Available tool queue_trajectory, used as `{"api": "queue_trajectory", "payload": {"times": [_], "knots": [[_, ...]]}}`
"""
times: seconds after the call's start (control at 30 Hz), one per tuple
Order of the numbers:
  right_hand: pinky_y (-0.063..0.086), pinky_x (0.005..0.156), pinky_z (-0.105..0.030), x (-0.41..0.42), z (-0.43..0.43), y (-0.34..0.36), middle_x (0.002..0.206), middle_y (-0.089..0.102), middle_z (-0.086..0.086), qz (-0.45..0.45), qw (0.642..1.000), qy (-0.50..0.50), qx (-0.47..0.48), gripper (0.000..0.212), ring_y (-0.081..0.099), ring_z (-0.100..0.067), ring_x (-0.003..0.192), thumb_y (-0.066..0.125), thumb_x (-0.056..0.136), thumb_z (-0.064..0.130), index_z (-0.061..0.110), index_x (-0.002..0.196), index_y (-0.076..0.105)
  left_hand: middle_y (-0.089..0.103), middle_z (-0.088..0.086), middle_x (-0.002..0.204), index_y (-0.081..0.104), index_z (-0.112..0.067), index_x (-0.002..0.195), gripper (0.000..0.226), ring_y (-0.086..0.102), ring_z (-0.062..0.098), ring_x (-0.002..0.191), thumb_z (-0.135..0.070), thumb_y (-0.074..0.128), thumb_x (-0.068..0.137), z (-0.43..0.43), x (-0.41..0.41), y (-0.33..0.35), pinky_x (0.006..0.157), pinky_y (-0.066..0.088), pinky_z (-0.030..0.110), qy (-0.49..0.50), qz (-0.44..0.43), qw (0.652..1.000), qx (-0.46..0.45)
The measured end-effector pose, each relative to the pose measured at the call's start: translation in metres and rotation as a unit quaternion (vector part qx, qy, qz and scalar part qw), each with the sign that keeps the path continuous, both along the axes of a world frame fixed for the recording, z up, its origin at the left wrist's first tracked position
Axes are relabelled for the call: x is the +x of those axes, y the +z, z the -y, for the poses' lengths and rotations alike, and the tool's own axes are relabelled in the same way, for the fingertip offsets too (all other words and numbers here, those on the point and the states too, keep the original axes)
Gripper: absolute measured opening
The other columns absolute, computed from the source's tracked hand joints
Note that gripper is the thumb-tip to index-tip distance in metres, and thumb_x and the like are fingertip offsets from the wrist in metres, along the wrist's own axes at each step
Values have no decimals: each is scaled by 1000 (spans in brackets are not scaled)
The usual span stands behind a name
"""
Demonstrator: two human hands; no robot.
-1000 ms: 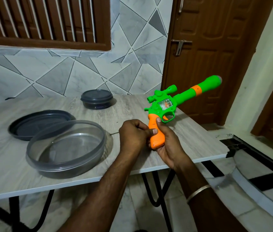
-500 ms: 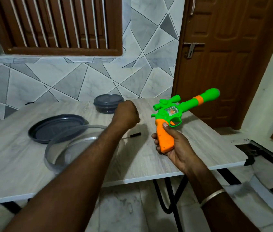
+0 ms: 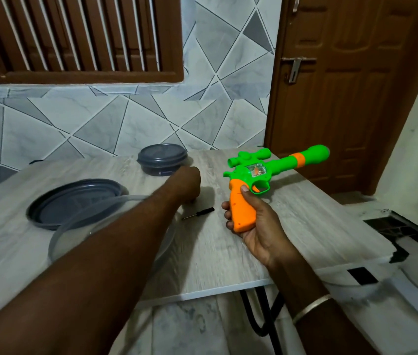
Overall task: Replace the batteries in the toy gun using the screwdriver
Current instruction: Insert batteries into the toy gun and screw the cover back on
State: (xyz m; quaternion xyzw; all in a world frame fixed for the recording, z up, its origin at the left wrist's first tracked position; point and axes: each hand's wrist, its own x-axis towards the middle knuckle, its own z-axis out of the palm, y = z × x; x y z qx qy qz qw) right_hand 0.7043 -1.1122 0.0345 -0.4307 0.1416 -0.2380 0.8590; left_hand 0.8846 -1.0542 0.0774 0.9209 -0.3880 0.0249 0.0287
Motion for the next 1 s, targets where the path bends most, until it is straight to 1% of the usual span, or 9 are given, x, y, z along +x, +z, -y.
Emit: {"api": "queue_trajectory", "payload": {"times": [0.1,0.3,0.47,0.57,0.63,0.7,0.73,0.8,1.0], "knots": [[51,49,-27,1,0,-2,84,67,-15,-5,1000,-5,-3,33,60,-19,65,53,99,32,9,123,53,66,16,117,63,2,120,30,64,26,97,-11,67,93,6,1,-3,87,53,33,-2,25,1000,16],[50,49,-26,1,1,-1,83,66,-15,0,1000,2,-2,29,59,-19,64,51,99,32,9,116,56,67,17,116,61,0,125,31,68,29,102,-8,64,95,12,-1,-6,86,57,36,-3,47,999,25],[51,51,-27,0,1,-3,85,67,-16,4,1000,-6,4,34,61,-19,65,53,98,33,9,124,53,65,19,119,61,0,125,32,67,32,105,-5,65,93,12,-4,-5,88,57,38,-14,60,998,31],[51,51,-28,-1,1,-3,83,67,-15,3,1000,-6,7,33,61,-19,65,53,99,33,10,121,54,65,19,121,60,1,126,34,67,33,108,-5,65,93,11,-6,-3,90,56,38,-16,57,997,45],[50,50,-27,-2,0,-1,82,67,-15,6,1000,-5,9,28,60,-19,64,52,99,32,11,116,55,66,18,119,61,1,124,33,67,30,102,-6,67,92,10,-7,0,89,55,35,-16,53,997,55],[50,49,-26,-2,0,0,82,65,-15,7,1000,-7,12,26,59,-19,63,51,99,32,11,113,56,67,16,115,63,1,122,34,62,24,88,-9,71,90,9,-8,2,87,54,32,-17,51,997,64],[50,49,-26,-2,0,0,83,65,-16,7,1000,-8,14,27,59,-19,64,52,99,32,10,114,56,67,15,114,64,1,122,36,57,22,84,-11,73,89,8,-8,3,87,54,30,-13,51,996,69],[50,49,-27,-2,-1,-1,84,66,-16,6,1000,-11,16,32,60,-19,64,52,99,33,9,120,54,66,15,115,63,2,122,38,53,21,83,-11,74,88,6,-8,4,87,52,30,-1,50,996,73],[51,50,-26,-2,-1,-2,84,66,-16,7,1000,-17,22,41,61,-19,63,54,98,32,7,131,49,67,15,113,63,2,121,37,54,21,83,-7,74,87,4,-11,5,80,50,29,10,40,997,69]]}}
